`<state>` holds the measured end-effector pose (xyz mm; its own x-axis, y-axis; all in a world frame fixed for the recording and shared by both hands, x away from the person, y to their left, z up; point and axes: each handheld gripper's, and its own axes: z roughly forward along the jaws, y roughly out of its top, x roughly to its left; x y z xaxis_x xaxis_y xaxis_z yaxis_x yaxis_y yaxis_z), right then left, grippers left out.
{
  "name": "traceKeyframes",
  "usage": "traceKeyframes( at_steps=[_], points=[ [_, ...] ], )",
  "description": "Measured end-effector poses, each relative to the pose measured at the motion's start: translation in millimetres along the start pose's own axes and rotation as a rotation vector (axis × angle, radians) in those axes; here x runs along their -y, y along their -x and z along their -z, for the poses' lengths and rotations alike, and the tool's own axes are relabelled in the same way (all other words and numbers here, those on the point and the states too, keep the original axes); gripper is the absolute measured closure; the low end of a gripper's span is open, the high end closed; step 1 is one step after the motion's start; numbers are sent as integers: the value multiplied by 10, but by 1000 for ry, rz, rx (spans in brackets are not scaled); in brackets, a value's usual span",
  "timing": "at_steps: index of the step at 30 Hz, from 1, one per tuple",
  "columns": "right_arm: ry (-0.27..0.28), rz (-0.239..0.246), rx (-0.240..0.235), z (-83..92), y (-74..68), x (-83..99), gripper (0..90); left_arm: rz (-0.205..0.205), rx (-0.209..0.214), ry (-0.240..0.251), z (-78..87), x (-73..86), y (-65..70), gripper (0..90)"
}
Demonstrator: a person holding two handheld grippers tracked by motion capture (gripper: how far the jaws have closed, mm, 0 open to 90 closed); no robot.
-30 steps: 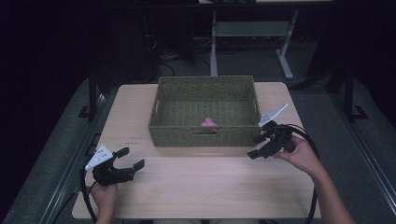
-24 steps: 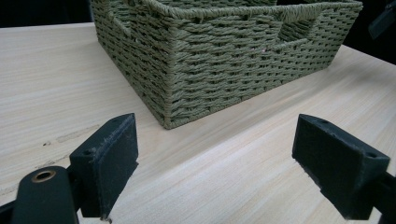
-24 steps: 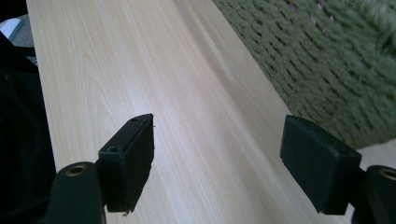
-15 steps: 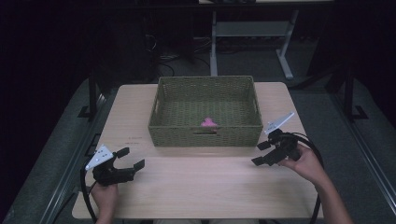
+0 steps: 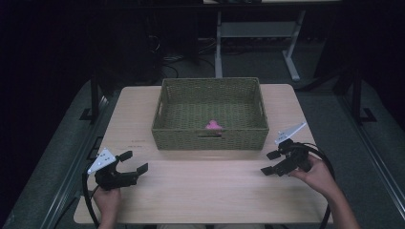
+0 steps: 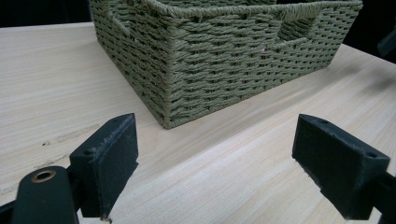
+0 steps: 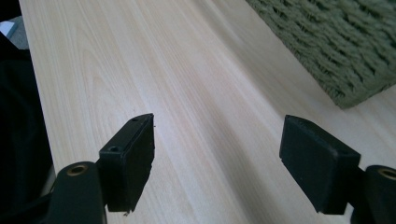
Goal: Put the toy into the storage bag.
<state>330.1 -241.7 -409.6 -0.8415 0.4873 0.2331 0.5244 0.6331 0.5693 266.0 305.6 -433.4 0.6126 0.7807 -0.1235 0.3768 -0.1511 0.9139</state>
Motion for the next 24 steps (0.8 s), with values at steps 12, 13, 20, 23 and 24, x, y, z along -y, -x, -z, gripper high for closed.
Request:
traceKeyframes(
  at_steps=[12,13,20,23,24],
  points=[
    [8,-4,11,13,-95,110,259,0,0,0,-1,2,0,139],
    [3,-6,9,10,-104,124,259,0,0,0,-4,2,1,139],
    [17,-8,13,17,-138,199,259,-5,2,-3,-13,-1,12,139],
    [19,-12,11,6,-149,238,259,-3,1,-3,-12,0,12,139],
    [21,-13,14,-3,-155,261,259,-3,2,-2,-12,0,12,139]
  ],
)
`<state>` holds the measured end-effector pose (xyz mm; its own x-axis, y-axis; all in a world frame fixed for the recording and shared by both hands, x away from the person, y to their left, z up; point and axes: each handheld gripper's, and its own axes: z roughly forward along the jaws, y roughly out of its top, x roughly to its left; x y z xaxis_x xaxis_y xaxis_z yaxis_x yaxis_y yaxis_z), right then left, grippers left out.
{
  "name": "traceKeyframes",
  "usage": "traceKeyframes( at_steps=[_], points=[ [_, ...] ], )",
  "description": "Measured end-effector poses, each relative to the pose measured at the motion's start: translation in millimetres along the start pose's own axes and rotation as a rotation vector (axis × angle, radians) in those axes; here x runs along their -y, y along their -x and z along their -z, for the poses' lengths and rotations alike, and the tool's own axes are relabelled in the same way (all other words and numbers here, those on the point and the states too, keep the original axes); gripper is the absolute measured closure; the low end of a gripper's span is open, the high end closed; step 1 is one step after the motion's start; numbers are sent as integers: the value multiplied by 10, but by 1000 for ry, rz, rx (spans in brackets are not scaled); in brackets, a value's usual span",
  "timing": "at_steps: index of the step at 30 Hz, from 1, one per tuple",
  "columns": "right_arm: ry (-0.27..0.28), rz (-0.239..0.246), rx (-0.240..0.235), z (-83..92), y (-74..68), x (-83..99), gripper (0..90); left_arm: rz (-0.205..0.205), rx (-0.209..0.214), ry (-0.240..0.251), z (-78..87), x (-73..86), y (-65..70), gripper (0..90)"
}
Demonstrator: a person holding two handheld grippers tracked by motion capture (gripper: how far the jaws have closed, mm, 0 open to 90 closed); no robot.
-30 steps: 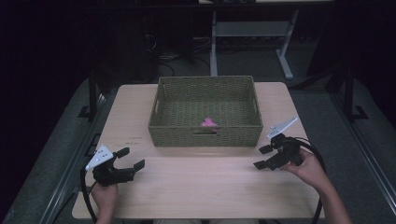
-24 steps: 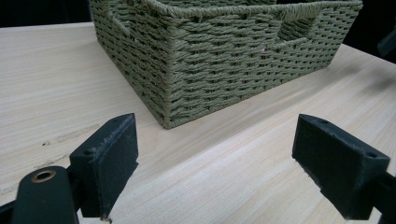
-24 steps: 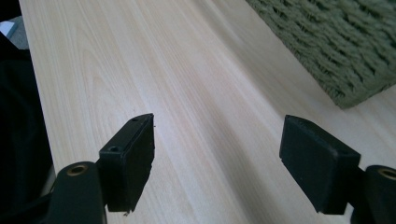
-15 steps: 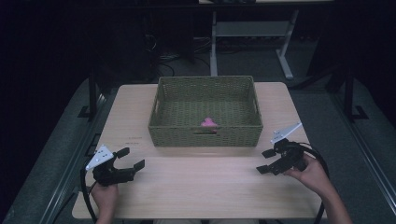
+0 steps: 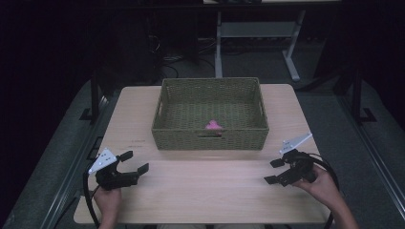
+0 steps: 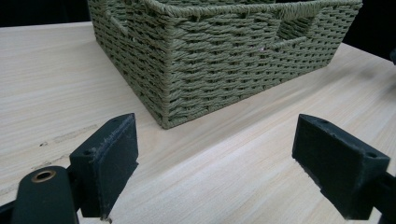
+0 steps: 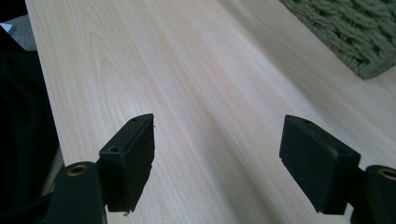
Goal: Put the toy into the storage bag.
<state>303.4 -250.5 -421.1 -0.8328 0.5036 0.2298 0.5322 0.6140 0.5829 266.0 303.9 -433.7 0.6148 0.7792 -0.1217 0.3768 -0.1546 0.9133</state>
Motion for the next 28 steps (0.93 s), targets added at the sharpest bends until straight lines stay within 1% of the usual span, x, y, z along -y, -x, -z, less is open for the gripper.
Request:
traceKeyframes(
  at_steps=[3,8,12,14,20,24,28],
  points=[
    [2,-9,7,-16,-31,55,259,-1,0,0,2,1,-2,139],
    [9,-9,13,-23,-93,137,259,2,0,0,2,1,-4,139],
    [27,-14,20,-23,-141,195,259,0,-1,-1,1,1,-2,139],
    [32,-7,23,-30,-165,227,259,-1,0,-1,-1,2,-2,139],
    [52,-20,31,-38,-229,315,253,1,-1,-1,0,4,-3,139],
    [65,-20,34,-44,-259,352,253,3,-2,-1,-2,5,-4,139],
    [71,-19,43,-38,-272,359,253,-2,-5,-3,-5,4,-2,139]
  ],
)
